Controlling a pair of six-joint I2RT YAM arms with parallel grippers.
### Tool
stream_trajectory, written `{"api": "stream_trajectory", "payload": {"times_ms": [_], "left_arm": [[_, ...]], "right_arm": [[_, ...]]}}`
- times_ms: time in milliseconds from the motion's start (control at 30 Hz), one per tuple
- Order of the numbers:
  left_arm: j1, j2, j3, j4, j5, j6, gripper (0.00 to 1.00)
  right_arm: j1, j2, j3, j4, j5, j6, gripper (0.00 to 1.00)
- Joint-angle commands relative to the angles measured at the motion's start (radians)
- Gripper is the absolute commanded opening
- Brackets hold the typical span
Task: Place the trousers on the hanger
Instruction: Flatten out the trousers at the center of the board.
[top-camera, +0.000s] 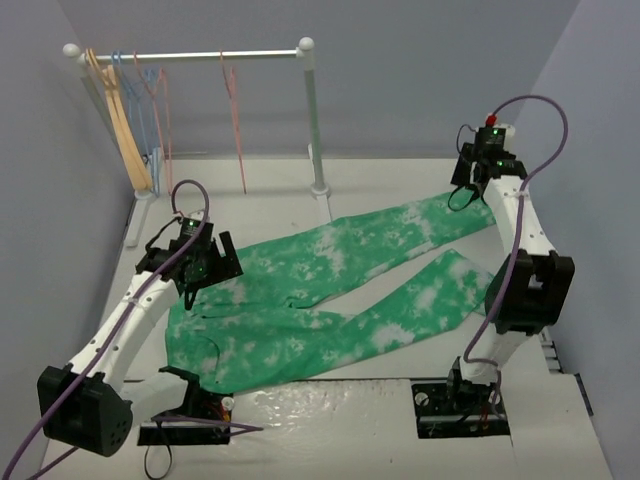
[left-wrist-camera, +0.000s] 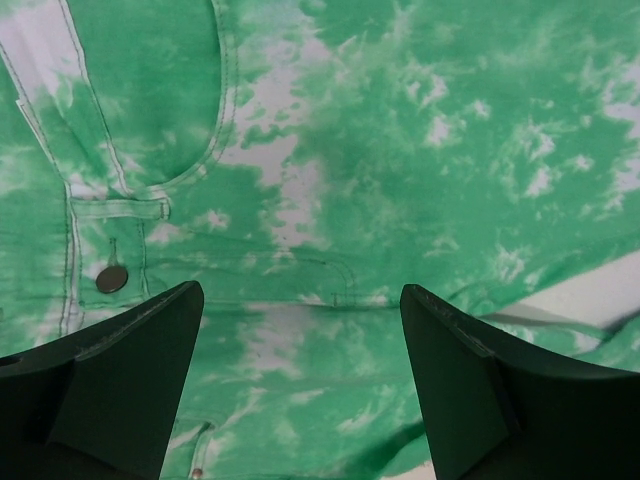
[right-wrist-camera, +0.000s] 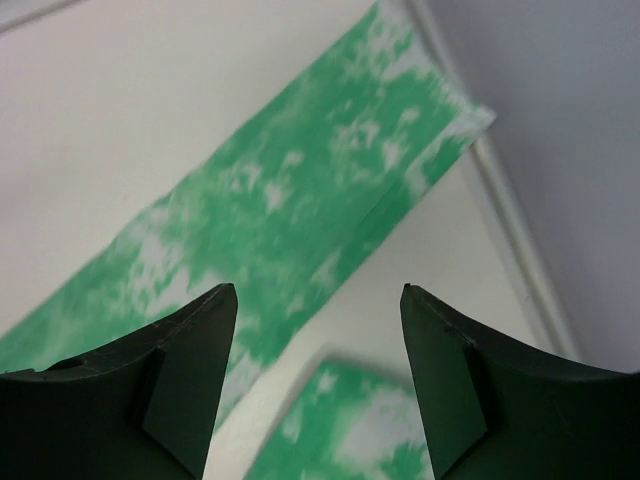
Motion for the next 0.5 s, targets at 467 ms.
{"api": "stream_trajectory", "payload": {"times_ms": [467], "left_arm": [[-0.052,0.459,-0.125,0.29,-0.107,-0.233,0.61]], "right_arm": [[0.138,-0.538,-0.481,0.107,-0.245,0.106,0.65]]}}
